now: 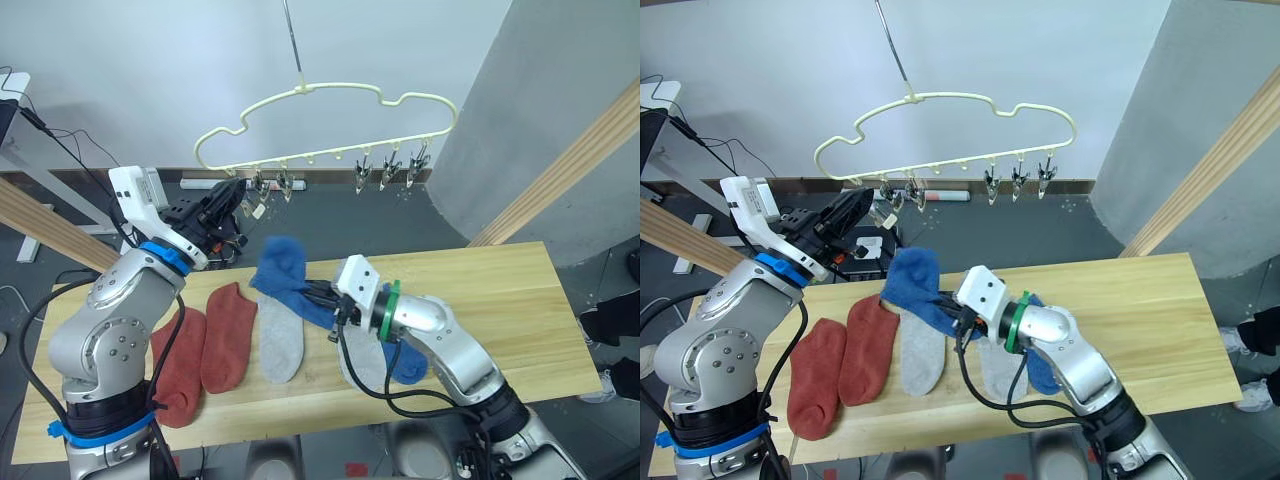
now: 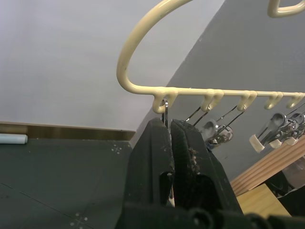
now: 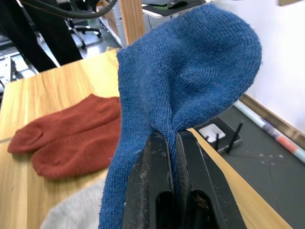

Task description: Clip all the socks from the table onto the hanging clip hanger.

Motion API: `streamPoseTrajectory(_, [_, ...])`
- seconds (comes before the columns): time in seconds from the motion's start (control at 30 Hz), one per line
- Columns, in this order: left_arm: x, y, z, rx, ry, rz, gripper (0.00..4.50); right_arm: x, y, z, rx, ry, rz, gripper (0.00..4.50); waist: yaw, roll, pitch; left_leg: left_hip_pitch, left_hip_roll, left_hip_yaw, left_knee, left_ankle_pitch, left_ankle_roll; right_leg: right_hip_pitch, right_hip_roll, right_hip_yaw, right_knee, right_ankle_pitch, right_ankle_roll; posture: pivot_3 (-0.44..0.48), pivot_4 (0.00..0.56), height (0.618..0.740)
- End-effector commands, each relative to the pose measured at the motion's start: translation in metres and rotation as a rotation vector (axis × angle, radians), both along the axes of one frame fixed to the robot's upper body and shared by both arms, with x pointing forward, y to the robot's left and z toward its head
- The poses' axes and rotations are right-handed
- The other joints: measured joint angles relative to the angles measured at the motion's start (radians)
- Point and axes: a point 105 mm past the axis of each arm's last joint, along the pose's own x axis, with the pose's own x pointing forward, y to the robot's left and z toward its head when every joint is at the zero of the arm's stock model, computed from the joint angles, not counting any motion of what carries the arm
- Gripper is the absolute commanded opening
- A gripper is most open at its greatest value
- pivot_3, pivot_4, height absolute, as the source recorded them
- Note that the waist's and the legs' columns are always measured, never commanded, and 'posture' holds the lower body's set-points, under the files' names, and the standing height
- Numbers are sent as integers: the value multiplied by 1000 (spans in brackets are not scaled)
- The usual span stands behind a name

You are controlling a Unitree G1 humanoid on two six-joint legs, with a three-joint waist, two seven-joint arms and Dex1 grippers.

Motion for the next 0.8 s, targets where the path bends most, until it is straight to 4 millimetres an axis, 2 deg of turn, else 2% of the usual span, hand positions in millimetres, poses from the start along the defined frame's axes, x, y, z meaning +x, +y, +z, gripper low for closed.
streamPoseTrajectory(0.03, [-9,-4,15,-4,-59,-17,0,-3,9,7,35,-21,38,7,1,0,0,0,0,0,0,0,0,0,0,0,0,0,0,-99,324,740])
streamPoseTrajectory(0.37, [-11,-6,14,-5,-53,-29,0,11,18,15,88,-19,18,7,1,-1,0,0,0,-1,0,0,0,0,0,-1,2,1,-1,-91,318,740])
streamPoseTrajectory(0.8, [-12,-8,12,-5,-47,-35,0,19,24,23,115,-37,23,7,2,-1,-1,0,-1,-2,7,0,1,-1,-1,-1,12,1,-1,-82,316,740])
